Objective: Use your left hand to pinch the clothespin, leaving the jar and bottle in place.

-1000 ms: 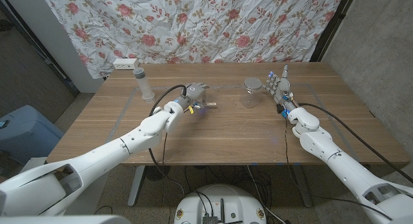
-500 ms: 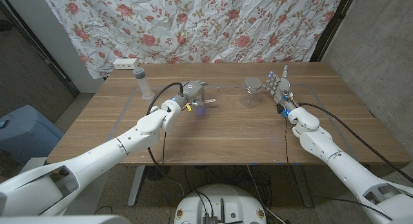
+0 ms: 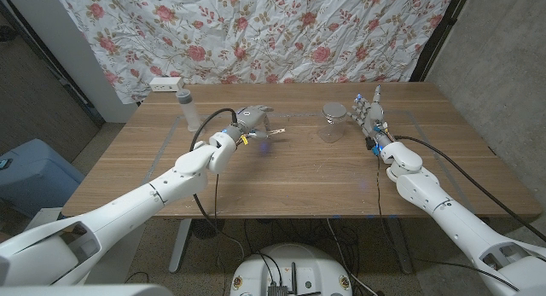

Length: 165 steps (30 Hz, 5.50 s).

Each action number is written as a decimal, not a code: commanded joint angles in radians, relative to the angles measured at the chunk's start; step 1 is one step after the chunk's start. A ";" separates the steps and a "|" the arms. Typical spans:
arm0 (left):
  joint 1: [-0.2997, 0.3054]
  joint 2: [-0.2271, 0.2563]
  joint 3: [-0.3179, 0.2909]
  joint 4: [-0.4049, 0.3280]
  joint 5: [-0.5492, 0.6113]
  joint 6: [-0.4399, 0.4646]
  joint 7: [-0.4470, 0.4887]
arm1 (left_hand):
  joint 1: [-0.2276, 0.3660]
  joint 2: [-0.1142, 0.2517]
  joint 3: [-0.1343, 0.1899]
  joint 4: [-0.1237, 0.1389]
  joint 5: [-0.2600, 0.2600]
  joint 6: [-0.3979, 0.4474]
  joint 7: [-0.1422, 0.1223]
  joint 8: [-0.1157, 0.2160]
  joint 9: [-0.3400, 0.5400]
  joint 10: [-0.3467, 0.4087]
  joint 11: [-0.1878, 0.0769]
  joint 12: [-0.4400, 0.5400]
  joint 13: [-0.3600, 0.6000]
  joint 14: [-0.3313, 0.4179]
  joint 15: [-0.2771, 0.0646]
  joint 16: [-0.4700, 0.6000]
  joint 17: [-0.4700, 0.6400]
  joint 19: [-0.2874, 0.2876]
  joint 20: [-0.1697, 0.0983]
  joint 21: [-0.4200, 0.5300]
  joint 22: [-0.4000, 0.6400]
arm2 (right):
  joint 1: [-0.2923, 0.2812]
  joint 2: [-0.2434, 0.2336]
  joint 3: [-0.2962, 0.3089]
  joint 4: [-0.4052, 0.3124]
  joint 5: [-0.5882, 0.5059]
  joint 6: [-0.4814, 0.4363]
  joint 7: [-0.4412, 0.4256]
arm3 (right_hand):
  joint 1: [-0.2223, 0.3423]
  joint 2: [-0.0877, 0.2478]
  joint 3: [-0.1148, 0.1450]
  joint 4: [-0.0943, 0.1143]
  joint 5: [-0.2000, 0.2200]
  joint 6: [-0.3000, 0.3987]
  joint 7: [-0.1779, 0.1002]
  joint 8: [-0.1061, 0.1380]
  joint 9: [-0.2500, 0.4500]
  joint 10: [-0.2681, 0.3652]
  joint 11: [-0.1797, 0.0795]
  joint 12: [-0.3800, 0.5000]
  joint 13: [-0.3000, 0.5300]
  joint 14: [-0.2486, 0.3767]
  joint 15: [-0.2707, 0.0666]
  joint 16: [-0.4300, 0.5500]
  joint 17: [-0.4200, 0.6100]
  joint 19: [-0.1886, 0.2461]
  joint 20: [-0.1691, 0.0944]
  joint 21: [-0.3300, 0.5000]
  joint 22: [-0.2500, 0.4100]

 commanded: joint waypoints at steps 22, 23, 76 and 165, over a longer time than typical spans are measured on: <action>0.037 -0.024 -0.052 0.059 -0.205 -0.057 0.124 | 0.014 0.012 -0.012 0.001 0.000 0.028 -0.002 -0.002 0.003 0.027 -0.006 0.000 -0.001 0.023 -0.011 -0.002 0.003 0.009 0.003 -0.003 0.005 | 0.000 0.001 0.000 0.000 -0.001 0.000 -0.003 | 0.000 0.072 -0.005 0.000 0.006 -0.001 -0.008 0.006 0.002 0.002 -0.008 0.007 0.002 -0.009 -0.035 0.006 0.003 0.007 -0.003 0.005 0.005; 0.039 -0.024 -0.053 0.060 -0.211 -0.059 0.127 | 0.014 0.012 -0.013 0.001 0.000 0.028 -0.002 -0.002 0.003 0.028 -0.004 0.000 -0.001 0.023 -0.011 -0.002 0.003 0.009 0.004 -0.003 0.005 | 0.000 0.000 0.000 0.000 0.000 -0.001 0.000 | 0.000 0.072 -0.005 0.000 0.006 -0.002 -0.008 0.006 0.002 0.001 -0.008 0.007 0.002 -0.009 -0.035 0.006 0.003 0.007 -0.003 0.005 0.005; 0.069 -0.065 -0.079 0.199 -0.364 -0.296 0.306 | 0.013 0.022 -0.033 0.002 0.000 0.039 -0.019 -0.013 0.003 0.041 -0.016 -0.003 -0.001 0.029 -0.007 -0.005 0.003 -0.005 0.005 -0.010 0.005 | 0.000 0.000 0.000 0.000 0.000 0.000 0.000 | 0.000 0.072 -0.005 0.000 0.006 -0.002 -0.009 0.006 0.002 0.000 -0.009 0.007 0.002 -0.010 -0.035 0.006 0.003 0.007 -0.003 0.005 0.005; 0.053 -0.080 -0.074 0.252 -0.349 -0.358 0.349 | 0.057 0.054 -0.059 0.000 0.003 0.099 -0.007 -0.022 0.006 0.106 -0.012 -0.009 -0.001 0.068 -0.016 -0.008 0.002 0.016 -0.004 -0.007 0.006 | 0.000 0.000 0.000 0.000 0.000 -0.001 0.000 | 0.000 0.072 -0.005 0.000 0.006 -0.002 -0.007 0.006 0.002 0.001 -0.007 0.007 0.002 -0.009 -0.035 0.006 0.003 0.007 -0.002 0.004 0.005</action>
